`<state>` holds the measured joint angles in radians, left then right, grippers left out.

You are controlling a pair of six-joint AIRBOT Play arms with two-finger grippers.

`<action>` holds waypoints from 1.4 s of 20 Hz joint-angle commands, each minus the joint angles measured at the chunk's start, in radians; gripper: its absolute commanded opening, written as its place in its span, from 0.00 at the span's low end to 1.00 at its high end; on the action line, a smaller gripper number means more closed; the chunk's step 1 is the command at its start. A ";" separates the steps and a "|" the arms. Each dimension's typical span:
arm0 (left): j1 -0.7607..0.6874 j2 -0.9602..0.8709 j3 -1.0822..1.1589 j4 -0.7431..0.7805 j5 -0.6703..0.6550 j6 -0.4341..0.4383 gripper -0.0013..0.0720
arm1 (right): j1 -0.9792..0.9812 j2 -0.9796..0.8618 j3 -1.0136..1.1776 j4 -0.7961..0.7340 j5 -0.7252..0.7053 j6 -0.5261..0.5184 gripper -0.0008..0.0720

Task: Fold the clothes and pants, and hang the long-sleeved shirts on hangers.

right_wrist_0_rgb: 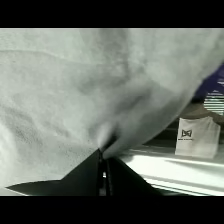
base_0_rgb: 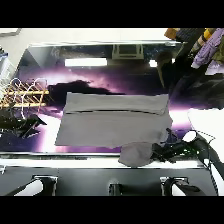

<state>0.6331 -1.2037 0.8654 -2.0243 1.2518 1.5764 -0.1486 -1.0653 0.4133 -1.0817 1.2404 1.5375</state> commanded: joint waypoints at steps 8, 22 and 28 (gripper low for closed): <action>0.001 0.000 -0.213 -0.021 -0.006 0.027 0.80 | 0.010 0.170 0.001 0.000 0.063 0.023 0.07; -0.070 -0.075 -0.247 -0.098 -0.048 0.062 0.67 | 0.010 0.170 0.001 0.006 0.076 0.023 0.07; -0.074 -0.085 -0.245 -0.097 -0.096 0.055 0.04 | 0.010 0.174 0.010 0.008 0.097 0.011 0.07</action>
<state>0.5621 -1.2861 0.6186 -2.1220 1.1805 1.6356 -0.1398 -0.8948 0.4168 -1.0740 1.3281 1.5558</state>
